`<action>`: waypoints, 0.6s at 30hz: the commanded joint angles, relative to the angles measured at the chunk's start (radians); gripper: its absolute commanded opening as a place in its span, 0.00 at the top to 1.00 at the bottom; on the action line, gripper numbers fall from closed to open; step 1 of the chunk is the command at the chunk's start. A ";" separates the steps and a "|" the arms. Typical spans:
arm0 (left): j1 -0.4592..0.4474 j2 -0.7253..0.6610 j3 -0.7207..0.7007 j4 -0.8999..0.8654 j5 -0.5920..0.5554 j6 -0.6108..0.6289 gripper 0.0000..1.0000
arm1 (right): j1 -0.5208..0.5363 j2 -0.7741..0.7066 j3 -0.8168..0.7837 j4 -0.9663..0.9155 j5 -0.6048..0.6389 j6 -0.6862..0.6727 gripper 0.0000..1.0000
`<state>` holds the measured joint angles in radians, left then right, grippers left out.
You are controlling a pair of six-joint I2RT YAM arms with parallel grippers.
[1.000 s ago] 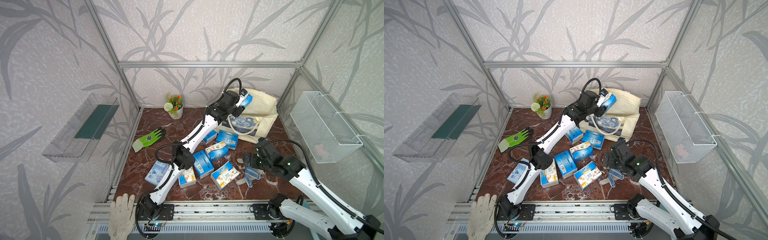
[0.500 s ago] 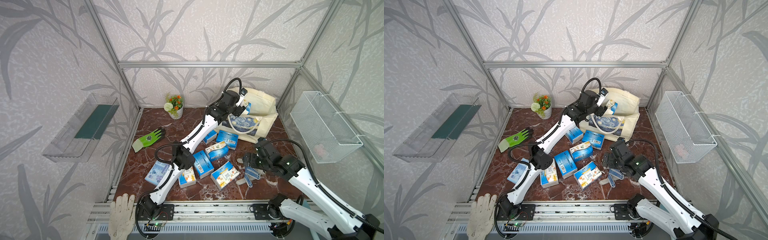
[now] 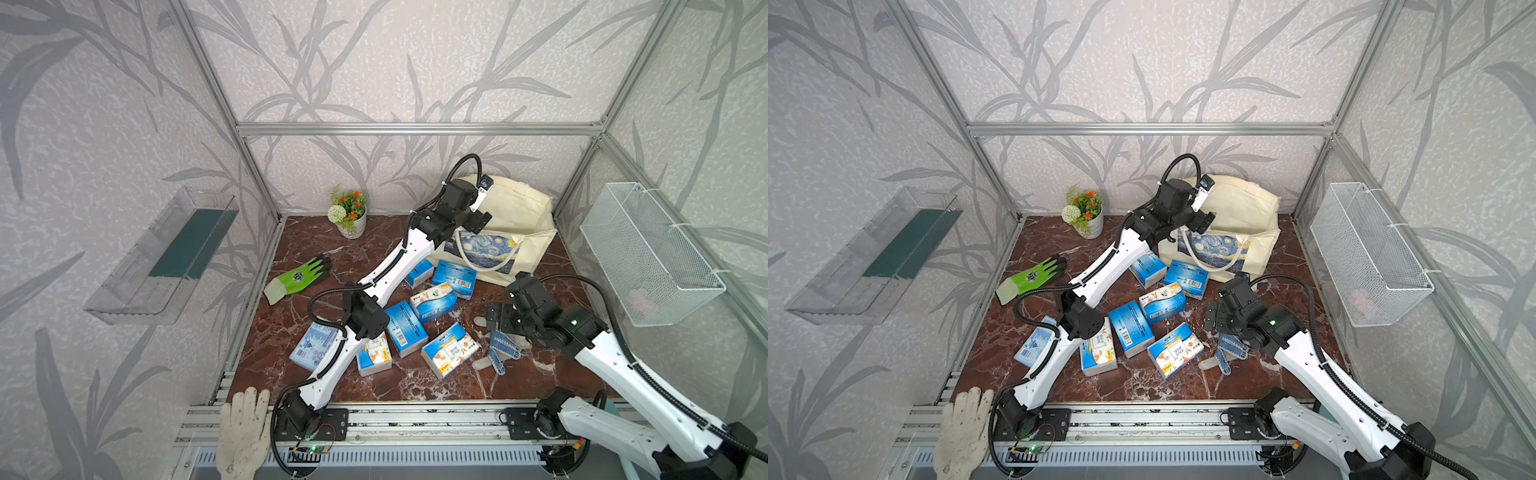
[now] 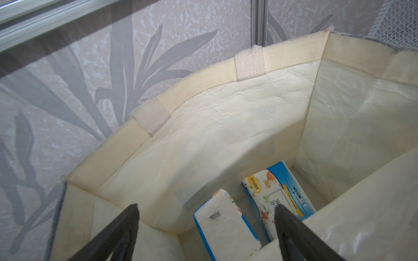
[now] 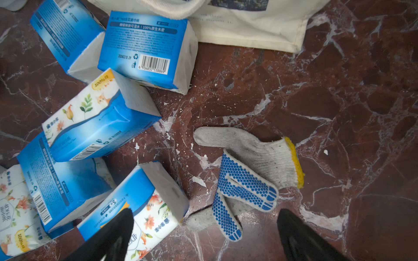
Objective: Put tissues into the canvas bag
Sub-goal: Place the pack of facial tissues in the canvas bag.
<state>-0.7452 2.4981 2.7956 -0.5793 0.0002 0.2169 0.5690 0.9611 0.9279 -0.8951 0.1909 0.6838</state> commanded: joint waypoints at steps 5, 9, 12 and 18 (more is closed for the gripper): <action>0.001 -0.192 0.035 -0.073 0.011 0.016 0.06 | -0.003 0.069 0.120 -0.099 -0.047 0.059 0.01; 0.005 -0.261 0.035 -0.146 -0.006 0.024 0.06 | -0.003 0.071 0.148 -0.158 -0.093 0.151 0.01; 0.008 -0.320 0.030 -0.230 -0.030 0.031 0.06 | 0.002 0.042 0.120 -0.152 -0.142 0.237 0.01; 0.035 -0.458 -0.047 -0.394 -0.065 0.017 0.06 | 0.079 -0.014 0.004 -0.086 -0.191 0.366 0.01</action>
<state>-0.7292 2.1033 2.7804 -0.8383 -0.0360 0.2340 0.6167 0.9642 0.9688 -0.9913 0.0380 0.9581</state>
